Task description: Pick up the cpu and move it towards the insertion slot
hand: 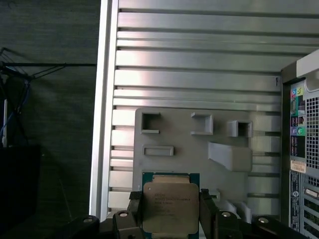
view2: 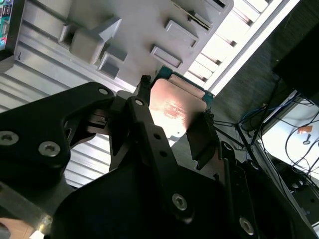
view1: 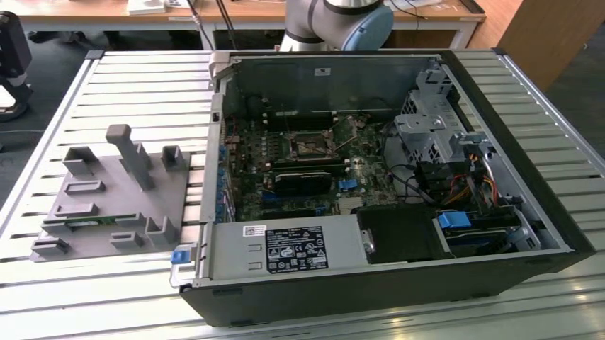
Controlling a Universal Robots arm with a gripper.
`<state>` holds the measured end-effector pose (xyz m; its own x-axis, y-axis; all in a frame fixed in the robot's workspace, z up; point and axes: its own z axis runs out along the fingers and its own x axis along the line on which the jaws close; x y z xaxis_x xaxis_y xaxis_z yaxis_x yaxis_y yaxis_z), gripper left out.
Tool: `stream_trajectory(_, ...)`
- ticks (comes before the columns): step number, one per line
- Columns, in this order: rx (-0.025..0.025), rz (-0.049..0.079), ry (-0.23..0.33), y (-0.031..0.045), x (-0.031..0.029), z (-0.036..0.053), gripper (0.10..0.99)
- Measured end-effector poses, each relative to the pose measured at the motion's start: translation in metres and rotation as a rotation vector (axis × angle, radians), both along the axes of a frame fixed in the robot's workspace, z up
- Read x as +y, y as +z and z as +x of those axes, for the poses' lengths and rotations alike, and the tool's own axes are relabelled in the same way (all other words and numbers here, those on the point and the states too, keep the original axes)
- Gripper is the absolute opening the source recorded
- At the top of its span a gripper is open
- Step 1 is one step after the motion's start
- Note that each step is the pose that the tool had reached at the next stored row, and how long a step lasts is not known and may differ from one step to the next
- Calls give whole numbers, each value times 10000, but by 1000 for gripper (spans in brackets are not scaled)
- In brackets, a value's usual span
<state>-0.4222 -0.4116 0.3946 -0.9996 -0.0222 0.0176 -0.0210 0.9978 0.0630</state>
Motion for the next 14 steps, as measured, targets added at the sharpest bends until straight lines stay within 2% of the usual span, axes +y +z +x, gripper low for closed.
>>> stream_trajectory(14,0,0,0,0,0,226,541)
